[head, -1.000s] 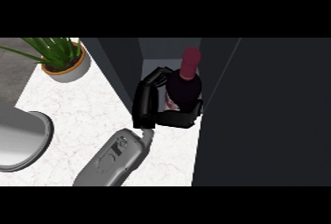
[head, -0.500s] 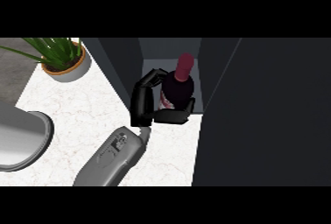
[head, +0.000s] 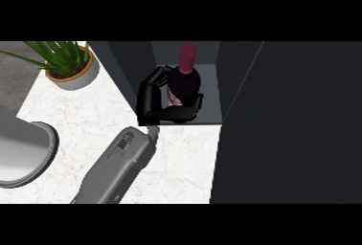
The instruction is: Pick up the wine, place it into the cabinet and close the cabinet
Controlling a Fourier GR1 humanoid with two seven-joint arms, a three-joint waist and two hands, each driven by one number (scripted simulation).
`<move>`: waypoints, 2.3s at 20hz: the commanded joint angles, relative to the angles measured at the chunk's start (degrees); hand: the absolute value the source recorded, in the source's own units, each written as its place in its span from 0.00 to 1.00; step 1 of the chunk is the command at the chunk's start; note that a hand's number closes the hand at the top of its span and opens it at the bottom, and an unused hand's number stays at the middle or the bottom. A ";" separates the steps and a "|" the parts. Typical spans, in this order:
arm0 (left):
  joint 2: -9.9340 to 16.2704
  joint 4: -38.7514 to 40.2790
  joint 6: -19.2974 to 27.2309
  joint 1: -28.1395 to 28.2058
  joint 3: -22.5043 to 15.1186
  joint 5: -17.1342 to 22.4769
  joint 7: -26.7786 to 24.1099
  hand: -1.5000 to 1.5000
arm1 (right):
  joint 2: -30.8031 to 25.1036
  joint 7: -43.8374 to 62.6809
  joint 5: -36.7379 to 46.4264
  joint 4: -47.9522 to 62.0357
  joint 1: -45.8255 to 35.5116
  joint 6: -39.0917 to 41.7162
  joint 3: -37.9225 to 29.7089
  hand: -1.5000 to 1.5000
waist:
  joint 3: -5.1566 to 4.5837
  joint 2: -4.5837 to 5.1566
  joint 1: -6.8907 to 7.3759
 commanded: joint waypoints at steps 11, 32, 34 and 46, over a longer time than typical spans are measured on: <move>-0.15 20.38 -5.05 -12.33 5.50 4.62 -3.72 1.00 | 1.16 4.58 -0.59 -5.11 -0.62 -2.10 2.22 0.00 | -0.02 0.17 -0.58; -0.13 43.75 -4.19 -28.95 13.85 6.55 -16.69 1.00 | 2.72 0.41 0.11 -2.63 -0.26 -0.46 5.28 0.00 | -0.06 0.94 -2.80; 0.65 43.72 -7.45 -28.16 16.89 7.32 -16.21 1.00 | 1.92 -2.06 -1.66 -2.82 3.27 1.54 2.75 0.00 | 0.00 0.64 -1.68; 1.05 49.28 -12.28 -27.15 22.51 11.45 -20.63 1.00 | 2.11 -0.20 -2.82 -5.16 3.53 1.80 4.39 0.00 | -0.04 1.13 -3.13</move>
